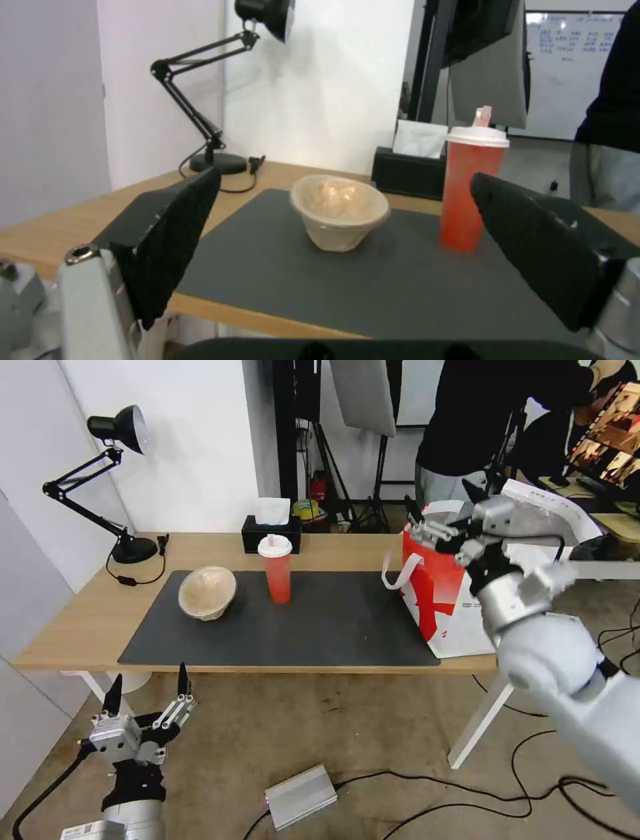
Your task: Pick up the trash from the table and place it into the takeout bag.
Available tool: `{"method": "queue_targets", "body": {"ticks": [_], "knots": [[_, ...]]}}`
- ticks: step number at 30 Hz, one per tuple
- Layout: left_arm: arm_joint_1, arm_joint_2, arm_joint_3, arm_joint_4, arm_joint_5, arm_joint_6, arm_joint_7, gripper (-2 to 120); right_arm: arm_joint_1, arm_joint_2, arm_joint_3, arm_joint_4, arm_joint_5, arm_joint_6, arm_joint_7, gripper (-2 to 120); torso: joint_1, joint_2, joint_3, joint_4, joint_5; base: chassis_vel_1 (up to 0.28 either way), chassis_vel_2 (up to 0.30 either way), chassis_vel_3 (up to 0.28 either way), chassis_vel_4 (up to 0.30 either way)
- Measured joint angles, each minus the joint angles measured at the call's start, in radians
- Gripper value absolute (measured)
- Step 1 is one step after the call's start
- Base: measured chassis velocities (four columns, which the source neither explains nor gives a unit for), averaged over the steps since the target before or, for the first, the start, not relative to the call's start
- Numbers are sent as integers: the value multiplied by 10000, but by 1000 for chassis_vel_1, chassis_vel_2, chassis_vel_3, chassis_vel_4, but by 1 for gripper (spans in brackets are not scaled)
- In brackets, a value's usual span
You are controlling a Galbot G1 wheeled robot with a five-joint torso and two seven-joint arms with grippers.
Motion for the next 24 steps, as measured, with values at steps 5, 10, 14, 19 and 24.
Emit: {"method": "queue_targets", "body": {"ticks": [5, 10, 14, 19, 24], "knots": [[10, -4, -9, -18, 0, -51, 1, 100, -598, 239, -221, 267, -729, 751, 679, 100, 0, 0, 0, 2, 0, 0, 0, 0, 0], [10, -10, 0, -67, -19, -87, 43, 100, -1557, 620, -290, 499, -1512, 1701, 934, 100, 0, 0, 0, 1, 2, 0, 0, 0, 0], [31, -11, -31, -108, -23, -90, 50, 100, -2267, 762, -322, 619, -1917, 2071, 1012, 100, 0, 0, 1, 1, 1, 0, 0, 0, 0], [61, -13, -44, -143, -17, -101, 60, 100, -3300, 809, -463, 908, -2365, 2004, 1403, 100, 0, 0, 1, 1, 2, 0, 0, 0, 0], [57, -13, -50, -140, -16, -105, 67, 100, -4315, 843, -490, 1134, -2682, 1930, 1522, 100, 1, -2, 1, 2, 2, 0, 0, 0, 0]]}}
